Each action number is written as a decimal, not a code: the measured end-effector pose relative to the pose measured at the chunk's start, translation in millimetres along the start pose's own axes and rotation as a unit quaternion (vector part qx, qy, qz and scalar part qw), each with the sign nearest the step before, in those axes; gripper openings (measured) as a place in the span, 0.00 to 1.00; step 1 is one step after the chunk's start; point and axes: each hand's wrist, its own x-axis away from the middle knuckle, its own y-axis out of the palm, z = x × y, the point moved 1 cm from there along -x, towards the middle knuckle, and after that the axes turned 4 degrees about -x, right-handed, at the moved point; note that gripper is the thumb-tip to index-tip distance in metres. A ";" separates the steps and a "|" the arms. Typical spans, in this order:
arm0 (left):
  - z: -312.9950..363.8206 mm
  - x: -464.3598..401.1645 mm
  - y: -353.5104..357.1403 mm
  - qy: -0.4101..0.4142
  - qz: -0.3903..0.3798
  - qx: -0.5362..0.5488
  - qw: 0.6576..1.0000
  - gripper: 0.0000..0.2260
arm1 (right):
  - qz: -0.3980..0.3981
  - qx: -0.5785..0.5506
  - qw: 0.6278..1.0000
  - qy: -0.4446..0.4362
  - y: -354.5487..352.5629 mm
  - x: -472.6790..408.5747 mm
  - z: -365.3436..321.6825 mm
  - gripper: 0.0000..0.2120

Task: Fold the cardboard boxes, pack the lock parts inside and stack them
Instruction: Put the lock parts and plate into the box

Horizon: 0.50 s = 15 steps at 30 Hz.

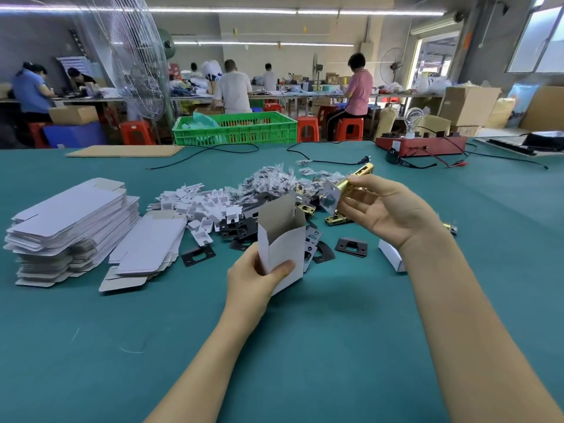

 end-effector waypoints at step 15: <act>2.3 1.7 2.6 0.008 -0.001 -0.059 0.998 0.19 | -0.010 0.267 0.962 -0.051 14.5 18.6 -22.0 0.13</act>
